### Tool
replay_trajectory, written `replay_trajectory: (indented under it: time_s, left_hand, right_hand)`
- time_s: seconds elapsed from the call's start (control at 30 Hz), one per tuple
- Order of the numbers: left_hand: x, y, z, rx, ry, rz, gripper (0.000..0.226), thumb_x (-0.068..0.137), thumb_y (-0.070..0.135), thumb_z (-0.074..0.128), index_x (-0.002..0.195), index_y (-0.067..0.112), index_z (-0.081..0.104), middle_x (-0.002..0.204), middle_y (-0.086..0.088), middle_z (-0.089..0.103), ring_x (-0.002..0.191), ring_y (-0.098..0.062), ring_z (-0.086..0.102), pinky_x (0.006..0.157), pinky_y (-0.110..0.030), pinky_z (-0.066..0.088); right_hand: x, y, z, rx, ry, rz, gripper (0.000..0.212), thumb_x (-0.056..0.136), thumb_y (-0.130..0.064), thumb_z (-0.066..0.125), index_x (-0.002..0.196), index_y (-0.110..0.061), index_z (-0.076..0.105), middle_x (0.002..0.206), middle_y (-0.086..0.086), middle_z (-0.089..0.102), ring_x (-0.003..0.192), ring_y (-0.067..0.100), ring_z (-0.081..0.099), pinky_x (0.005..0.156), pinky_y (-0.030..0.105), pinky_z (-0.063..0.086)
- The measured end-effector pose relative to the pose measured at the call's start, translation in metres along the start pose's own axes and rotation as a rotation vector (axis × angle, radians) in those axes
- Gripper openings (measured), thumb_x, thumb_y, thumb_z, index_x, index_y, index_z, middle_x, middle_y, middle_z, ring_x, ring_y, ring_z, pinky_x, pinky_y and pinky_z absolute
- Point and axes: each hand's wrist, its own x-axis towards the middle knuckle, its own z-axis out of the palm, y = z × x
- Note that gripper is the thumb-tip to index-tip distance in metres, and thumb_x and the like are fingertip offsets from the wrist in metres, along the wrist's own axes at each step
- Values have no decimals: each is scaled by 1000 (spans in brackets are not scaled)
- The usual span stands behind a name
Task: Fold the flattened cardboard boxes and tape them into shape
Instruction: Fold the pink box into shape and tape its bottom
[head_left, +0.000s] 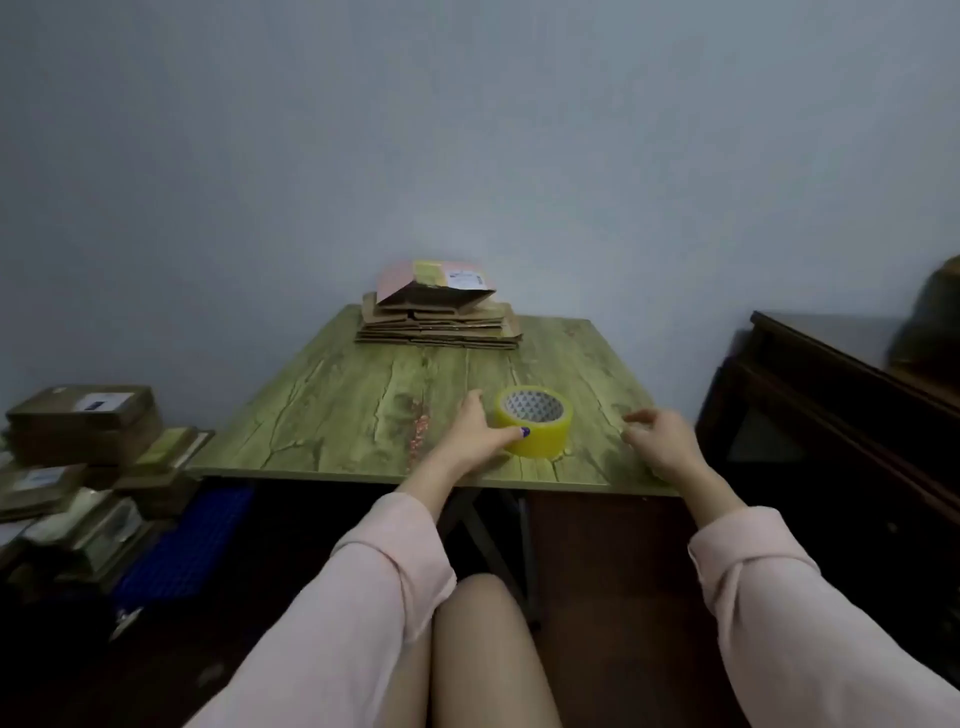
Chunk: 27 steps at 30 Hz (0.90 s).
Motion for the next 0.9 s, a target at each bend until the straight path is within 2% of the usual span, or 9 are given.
replay_trajectory:
  time_s: [0.1,0.2,0.27,0.33,0.43,0.63,0.77,0.83,0.9]
  left_hand:
    - [9,-2,11,-23,14,7,95,78,25,75,148,8,13,151,-11,26,137,-27,30,110,-36,25]
    - [22,-8,24,-52,24,15,93,71,26,80,143,9,23,141,-10,41,127,-24,43,107,-36,35]
    - [31,-9,30,-71,43,22,92,69,28,82,141,10,26,138,-8,44,124,-23,46,105,-39,38]
    - [38,-9,35,-57,54,40,92,68,30,82,140,11,27,137,-6,44,124,-23,45,105,-39,39]
    - [54,-4,44,-33,53,57,92,67,33,82,138,10,29,136,-7,45,125,-24,45,104,-40,40]
    - [89,4,58,12,12,67,94,68,37,81,140,12,26,138,-6,43,126,-23,43,105,-40,39]
    - [110,8,39,17,-158,67,107,68,46,79,147,10,16,149,-7,32,135,-25,35,111,-40,32]
    - [125,20,14,-22,-183,74,107,71,52,73,149,11,13,154,-7,25,137,-25,31,112,-41,29]
    - [144,30,-17,-36,-92,111,94,78,53,65,147,10,19,152,-7,29,136,-24,34,110,-37,30]
  right_hand:
    - [3,10,1,-18,104,60,31,88,-5,52,117,-4,64,128,17,59,118,31,53,98,35,42]
    - [11,18,5,-13,170,114,27,89,-8,54,112,-4,67,118,17,65,106,31,59,87,33,45]
    - [19,20,7,8,176,118,25,89,-7,54,109,-3,69,115,16,66,105,31,59,87,32,45]
    - [29,19,12,18,167,121,23,88,-7,57,107,-2,69,113,18,67,108,32,59,93,36,47]
    - [46,15,19,32,173,155,21,88,-10,58,103,-2,70,105,19,69,102,33,61,90,41,50]
    - [79,8,28,16,172,205,19,88,-15,61,101,-5,71,105,18,68,107,31,59,89,36,49]
    - [107,-10,14,-41,85,204,23,88,-19,65,100,-1,71,104,21,68,105,34,59,86,36,46]
    - [131,-29,1,-42,94,148,27,89,-16,61,99,8,69,101,26,68,100,37,61,83,39,47]
    - [159,-49,-4,-19,107,81,29,89,-16,59,98,10,68,89,26,68,85,35,62,77,41,47]
